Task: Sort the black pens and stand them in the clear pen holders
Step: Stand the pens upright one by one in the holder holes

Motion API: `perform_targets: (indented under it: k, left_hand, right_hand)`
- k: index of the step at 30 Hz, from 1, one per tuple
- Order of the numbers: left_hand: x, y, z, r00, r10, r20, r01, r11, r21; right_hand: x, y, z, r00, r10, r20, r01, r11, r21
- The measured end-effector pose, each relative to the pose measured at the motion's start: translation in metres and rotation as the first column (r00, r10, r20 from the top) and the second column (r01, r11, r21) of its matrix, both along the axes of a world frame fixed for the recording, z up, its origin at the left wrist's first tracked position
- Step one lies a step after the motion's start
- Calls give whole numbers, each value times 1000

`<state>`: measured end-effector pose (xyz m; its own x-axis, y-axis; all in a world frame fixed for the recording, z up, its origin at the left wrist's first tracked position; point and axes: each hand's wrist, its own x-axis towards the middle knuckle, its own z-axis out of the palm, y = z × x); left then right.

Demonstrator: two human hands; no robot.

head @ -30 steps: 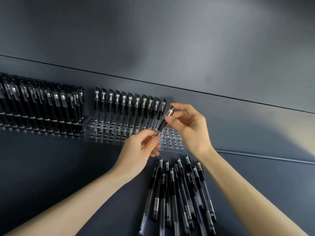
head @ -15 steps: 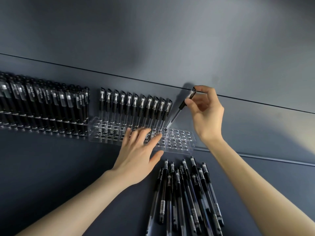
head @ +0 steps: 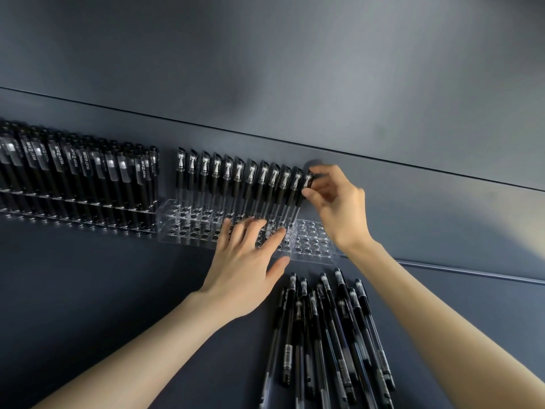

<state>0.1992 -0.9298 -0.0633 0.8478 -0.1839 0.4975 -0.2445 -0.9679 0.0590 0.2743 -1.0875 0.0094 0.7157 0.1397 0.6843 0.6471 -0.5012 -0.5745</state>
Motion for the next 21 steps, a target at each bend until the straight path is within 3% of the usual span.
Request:
perform_targets:
  k: [9, 16, 21]
  left_hand:
    - [-2, -1, 3, 999, 1, -44, -2, 1000, -19]
    - [-13, -11, 23, 999, -18, -41, 11, 987, -158]
    - [-48, -24, 40, 945, -2, -326, -40, 992, -121]
  right_hand:
    - [-3, -4, -1, 1000, -9, 0, 9, 1000, -25]
    - [-28, -15, 0, 999, -28, -44, 28, 1000, 2]
    - [-68, -39, -15, 987, -14, -160, -2, 995, -98]
